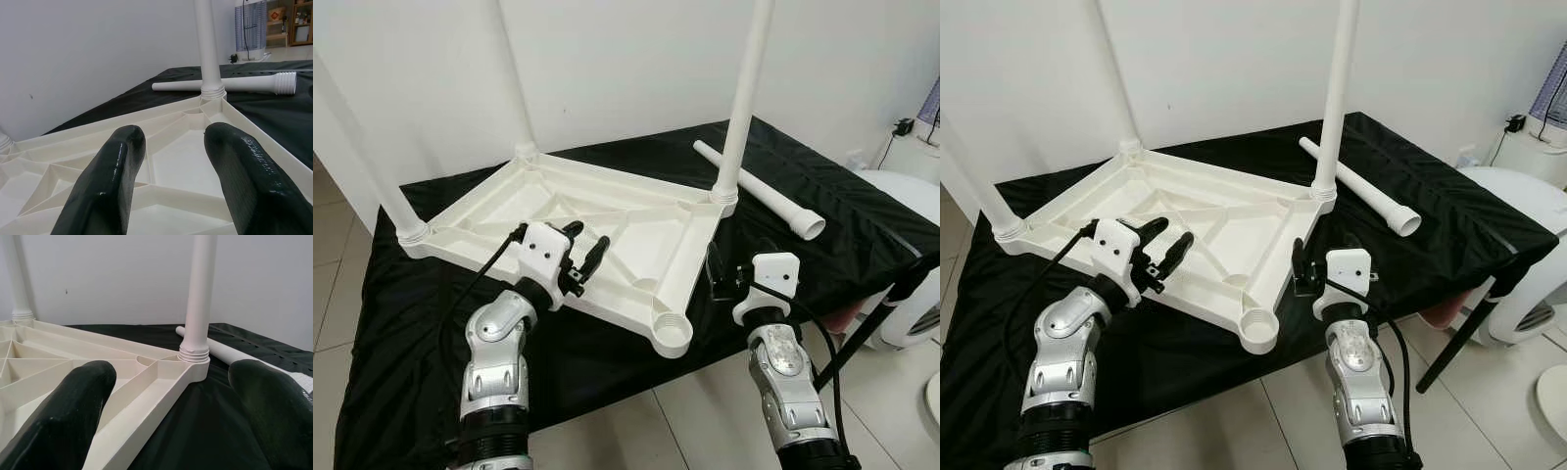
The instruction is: Building children table
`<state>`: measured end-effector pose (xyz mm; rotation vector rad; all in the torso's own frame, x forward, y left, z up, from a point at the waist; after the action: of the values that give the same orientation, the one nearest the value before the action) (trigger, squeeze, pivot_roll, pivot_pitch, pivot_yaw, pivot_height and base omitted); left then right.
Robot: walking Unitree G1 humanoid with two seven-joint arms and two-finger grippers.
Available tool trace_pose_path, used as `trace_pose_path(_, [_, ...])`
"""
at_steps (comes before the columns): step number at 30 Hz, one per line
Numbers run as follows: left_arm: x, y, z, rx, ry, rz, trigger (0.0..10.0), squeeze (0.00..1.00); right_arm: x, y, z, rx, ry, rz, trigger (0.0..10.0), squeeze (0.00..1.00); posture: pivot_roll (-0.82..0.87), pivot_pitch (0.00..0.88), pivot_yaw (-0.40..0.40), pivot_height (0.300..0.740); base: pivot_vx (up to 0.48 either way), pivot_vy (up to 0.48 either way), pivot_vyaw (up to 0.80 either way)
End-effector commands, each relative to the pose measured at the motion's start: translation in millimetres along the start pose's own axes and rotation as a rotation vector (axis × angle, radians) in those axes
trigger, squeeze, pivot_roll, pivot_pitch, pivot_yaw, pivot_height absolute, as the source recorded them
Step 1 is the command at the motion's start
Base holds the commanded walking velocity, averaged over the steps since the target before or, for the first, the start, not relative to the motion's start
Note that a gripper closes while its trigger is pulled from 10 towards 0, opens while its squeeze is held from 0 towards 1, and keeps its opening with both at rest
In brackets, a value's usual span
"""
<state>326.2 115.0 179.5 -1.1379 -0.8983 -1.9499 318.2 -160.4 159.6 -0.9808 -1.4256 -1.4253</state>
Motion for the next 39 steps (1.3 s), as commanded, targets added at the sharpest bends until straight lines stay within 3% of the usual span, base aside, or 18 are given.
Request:
trace_pose_path(1, [-6.7,-8.1,22.1,0.392,-0.024,0.066,10.0,0.0,-1.0,-0.6,2.4,0.002,0.005,-0.002,10.0,0.0,-0.1,0.016,0.082,0.74,0.0,-0.341,0.0])
trace_pose_path(39, [-7.8,-5.7,13.8,0.383,-0.039,0.096,10.0,0.0,-0.3,1.0,1.1,-0.01,0.004,-0.003,10.0,0.0,-0.1,0.013,0.081,0.74,0.0,-0.271,0.0])
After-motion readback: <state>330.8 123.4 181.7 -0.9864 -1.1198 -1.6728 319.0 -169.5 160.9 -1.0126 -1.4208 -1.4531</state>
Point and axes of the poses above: a point about 5 cm out from each wrist's last joint towards the gripper, its own y axis pointing out of the wrist towards the gripper, its own x axis along the axis of the wrist's last joint, z = x × y, the point moved 2 cm from there along y, pointing out of the wrist towards the gripper, and after that the axes turned 8 degrees about y, right-handed, at the moved point
